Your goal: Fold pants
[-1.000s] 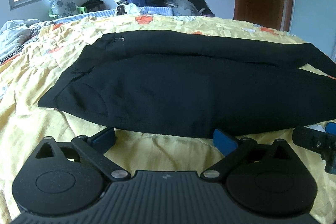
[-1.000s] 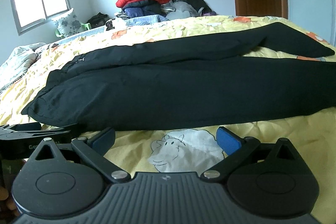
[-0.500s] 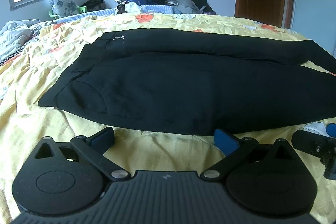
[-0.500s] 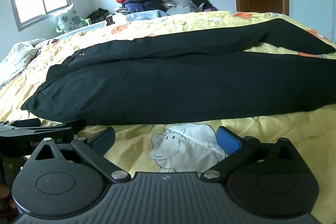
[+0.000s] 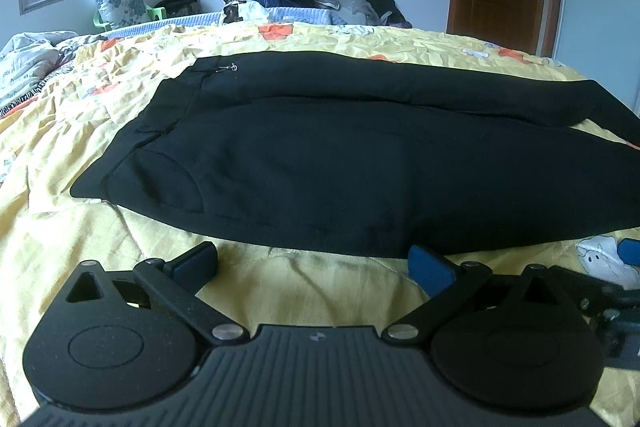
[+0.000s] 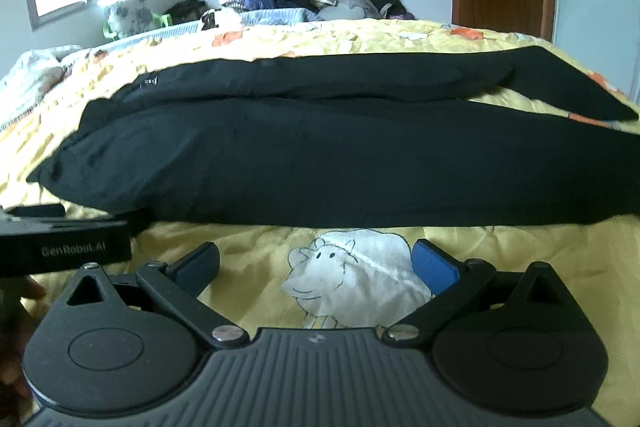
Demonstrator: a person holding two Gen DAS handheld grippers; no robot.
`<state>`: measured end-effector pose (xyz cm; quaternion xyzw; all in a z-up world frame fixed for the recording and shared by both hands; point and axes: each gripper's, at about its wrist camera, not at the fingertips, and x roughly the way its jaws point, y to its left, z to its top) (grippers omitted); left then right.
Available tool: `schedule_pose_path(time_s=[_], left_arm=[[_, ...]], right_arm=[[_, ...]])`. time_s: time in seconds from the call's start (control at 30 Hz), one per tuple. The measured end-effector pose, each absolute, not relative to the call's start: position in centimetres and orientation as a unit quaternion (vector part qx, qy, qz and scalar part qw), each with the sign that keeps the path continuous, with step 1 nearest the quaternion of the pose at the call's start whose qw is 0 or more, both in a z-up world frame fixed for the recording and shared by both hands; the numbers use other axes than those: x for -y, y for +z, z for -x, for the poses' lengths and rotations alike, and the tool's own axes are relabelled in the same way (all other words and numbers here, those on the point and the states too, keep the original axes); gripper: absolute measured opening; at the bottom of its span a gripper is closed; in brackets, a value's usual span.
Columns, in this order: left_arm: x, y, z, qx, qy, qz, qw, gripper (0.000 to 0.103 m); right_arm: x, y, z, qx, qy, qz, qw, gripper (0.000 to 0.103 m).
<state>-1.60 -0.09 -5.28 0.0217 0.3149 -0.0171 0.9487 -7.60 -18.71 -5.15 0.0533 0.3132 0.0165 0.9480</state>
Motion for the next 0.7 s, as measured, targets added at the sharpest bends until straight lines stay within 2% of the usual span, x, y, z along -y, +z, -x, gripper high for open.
schedule_pose_path(time_s=[0.4, 0.7], left_arm=[[0.2, -5.2, 1.5, -0.315, -0.016, -0.024, 0.949, 0.103], [-0.1, -5.0, 1.7, -0.312, -0.026, -0.017, 0.949, 0.103]], right_arm=[[19.0, -5.1, 7.6, -0.312, 0.019, -0.063, 0.948, 0.103], [21.1, -4.4, 7.8, -0.311, 0.077, -0.125, 0.939, 0.103]])
